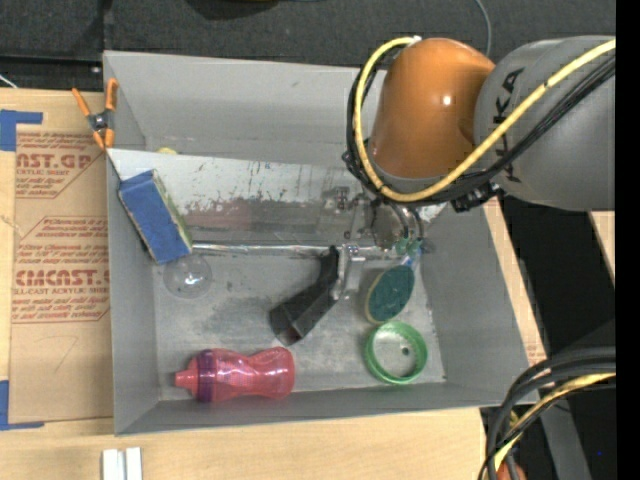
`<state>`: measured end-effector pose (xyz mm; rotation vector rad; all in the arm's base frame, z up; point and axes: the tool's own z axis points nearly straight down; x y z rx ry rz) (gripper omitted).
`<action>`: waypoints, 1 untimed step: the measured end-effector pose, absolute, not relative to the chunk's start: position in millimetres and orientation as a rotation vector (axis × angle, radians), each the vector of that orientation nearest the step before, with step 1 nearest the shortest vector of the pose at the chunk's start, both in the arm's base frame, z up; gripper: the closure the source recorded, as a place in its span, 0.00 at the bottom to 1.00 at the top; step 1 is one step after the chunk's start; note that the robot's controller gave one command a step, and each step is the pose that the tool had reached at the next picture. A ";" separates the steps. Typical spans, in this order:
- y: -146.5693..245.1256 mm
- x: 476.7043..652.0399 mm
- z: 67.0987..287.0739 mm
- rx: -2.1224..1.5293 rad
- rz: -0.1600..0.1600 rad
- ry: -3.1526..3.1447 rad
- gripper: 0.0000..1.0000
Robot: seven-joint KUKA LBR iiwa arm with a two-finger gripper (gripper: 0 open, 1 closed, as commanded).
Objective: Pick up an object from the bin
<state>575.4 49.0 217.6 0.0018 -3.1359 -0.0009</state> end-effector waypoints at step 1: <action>48.7 576.8 222.5 0.002 -0.002 -3.145 0.00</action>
Offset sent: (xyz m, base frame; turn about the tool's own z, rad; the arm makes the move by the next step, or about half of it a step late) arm -0.0108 -0.0106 -0.1476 -0.2894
